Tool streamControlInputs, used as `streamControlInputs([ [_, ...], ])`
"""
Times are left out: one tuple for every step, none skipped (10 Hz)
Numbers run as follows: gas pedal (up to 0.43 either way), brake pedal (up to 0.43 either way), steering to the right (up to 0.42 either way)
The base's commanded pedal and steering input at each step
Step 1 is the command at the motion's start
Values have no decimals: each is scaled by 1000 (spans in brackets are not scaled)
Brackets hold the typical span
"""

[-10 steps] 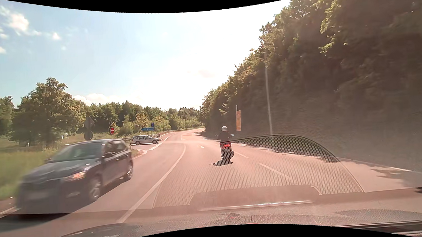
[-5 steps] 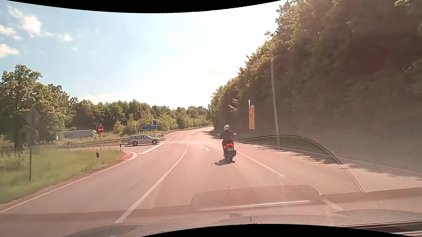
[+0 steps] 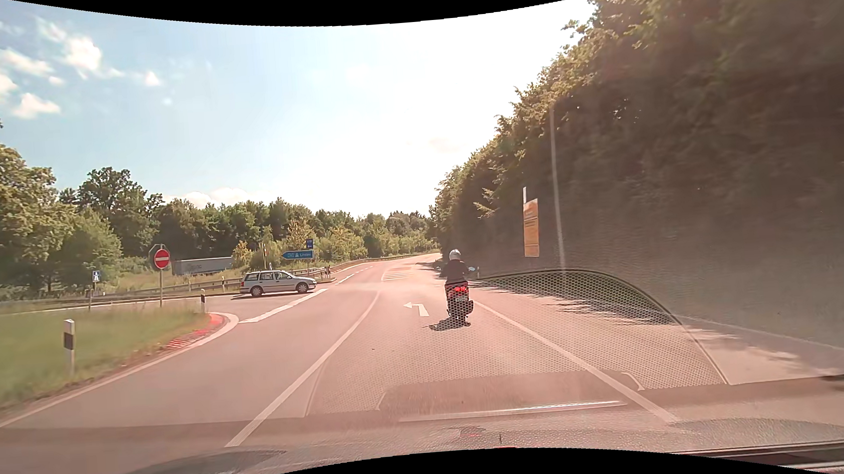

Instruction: Follow the waypoints while adhering to traffic rules and regulations

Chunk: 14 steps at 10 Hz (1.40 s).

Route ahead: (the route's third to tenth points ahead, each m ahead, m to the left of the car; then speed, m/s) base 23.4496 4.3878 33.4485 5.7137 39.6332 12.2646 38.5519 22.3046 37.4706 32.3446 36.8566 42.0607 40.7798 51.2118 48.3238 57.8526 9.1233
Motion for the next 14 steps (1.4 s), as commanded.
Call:
streamControlInputs([
  [0,12,-27],
  [0,12,-27],
  [0,30,-25],
  [0,37,-22],
  [0,49,-19],
  [0,73,-17],
  [0,85,-17],
  [0,110,-17],
  [0,110,-17],
  [0,116,-17],
  [0,122,-17],
  [0,165,-17],
  [0,177,-17],
  [0,195,-17],
])
